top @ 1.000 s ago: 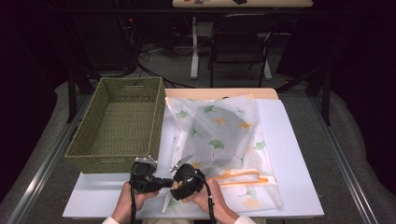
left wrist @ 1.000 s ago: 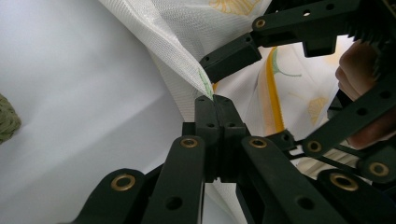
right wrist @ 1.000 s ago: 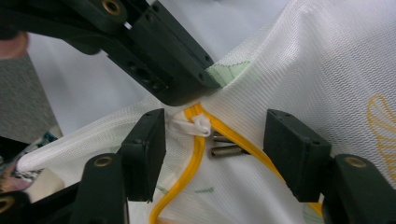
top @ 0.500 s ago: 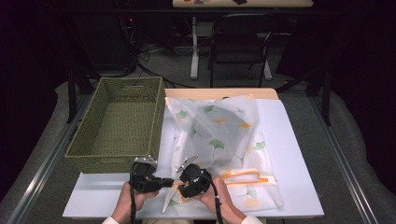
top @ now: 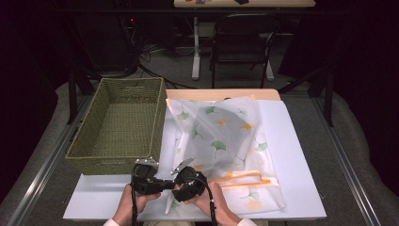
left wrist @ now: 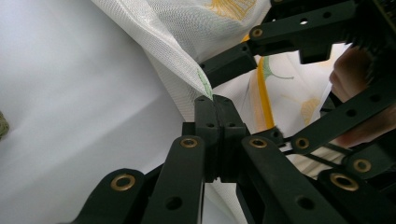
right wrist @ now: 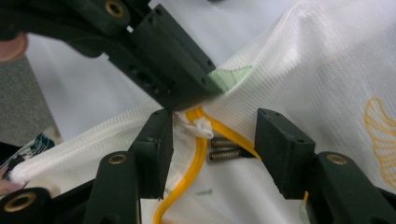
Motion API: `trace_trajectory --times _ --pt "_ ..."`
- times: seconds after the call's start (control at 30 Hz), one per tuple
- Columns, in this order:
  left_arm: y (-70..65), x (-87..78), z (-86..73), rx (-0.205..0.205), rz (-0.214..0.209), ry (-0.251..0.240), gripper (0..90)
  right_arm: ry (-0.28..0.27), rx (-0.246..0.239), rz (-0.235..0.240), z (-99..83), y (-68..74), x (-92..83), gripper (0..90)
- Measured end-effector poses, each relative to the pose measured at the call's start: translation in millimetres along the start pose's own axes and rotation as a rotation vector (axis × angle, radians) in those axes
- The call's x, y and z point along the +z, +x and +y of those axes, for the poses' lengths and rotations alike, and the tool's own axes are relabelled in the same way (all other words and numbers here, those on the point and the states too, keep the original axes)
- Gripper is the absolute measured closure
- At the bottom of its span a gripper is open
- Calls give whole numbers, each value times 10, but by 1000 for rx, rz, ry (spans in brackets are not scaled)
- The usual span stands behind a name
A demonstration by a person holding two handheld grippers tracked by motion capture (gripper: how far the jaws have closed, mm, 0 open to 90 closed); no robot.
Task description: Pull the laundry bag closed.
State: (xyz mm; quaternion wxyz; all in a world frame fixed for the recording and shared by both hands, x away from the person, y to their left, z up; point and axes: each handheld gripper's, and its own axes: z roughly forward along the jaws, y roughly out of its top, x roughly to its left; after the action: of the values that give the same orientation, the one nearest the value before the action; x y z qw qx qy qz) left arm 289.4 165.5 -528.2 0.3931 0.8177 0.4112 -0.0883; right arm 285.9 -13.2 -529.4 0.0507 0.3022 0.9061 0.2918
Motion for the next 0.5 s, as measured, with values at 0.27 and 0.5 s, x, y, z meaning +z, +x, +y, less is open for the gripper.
trace_trajectory --times 0.27,0.5 --pt "-8 1 3 -3 3 2 900 34 -44 -94 -79 -20 -47 543" --pt "-6 1 0 -6 -2 -3 900 19 -55 -88 -124 -32 -108 574"
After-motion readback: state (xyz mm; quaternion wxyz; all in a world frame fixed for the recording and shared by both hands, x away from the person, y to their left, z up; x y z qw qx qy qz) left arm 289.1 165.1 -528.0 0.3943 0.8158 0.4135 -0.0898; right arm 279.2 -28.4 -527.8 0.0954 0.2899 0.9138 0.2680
